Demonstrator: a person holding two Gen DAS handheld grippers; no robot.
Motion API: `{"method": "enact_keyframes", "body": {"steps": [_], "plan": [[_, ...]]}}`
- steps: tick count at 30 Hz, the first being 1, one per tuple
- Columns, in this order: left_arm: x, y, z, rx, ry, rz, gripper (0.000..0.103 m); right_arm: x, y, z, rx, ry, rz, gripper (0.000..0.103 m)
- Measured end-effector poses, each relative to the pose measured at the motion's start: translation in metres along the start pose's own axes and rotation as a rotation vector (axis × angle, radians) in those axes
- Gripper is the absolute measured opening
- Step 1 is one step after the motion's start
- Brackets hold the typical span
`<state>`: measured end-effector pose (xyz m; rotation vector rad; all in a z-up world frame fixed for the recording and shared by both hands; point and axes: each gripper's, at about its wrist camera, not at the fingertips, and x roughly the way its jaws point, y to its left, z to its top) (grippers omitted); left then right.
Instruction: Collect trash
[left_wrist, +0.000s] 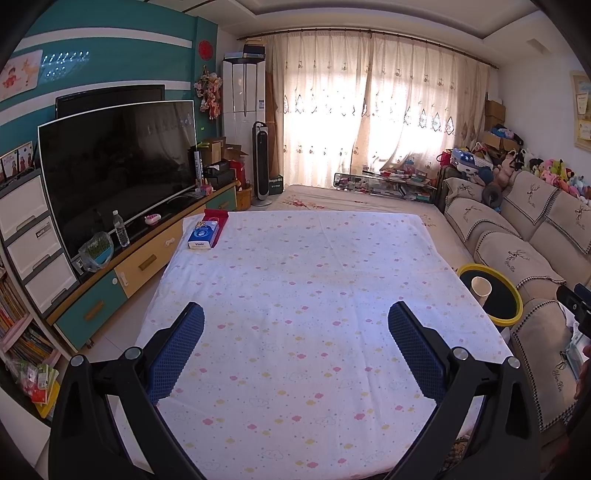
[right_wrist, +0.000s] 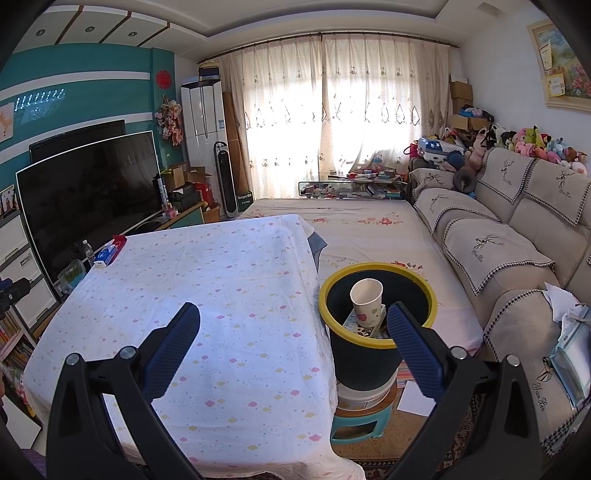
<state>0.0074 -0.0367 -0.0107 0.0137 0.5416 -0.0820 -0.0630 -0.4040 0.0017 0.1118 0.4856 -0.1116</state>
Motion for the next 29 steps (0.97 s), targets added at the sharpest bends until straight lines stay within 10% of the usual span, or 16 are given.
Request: {"method": "enact_keyframes", "body": {"steps": [21, 29], "plan": [[0.015, -0.003, -0.002, 0.012, 0.002, -0.029, 0.098, 0.014, 0.006, -0.006, 0.002, 0.012, 0.014, 0.096], [0.101, 0.021, 0.021, -0.031, 0.107, -0.010, 0.098, 0.078, 0.036, 0.023, -0.018, 0.062, 0.118, 0.097]]}}
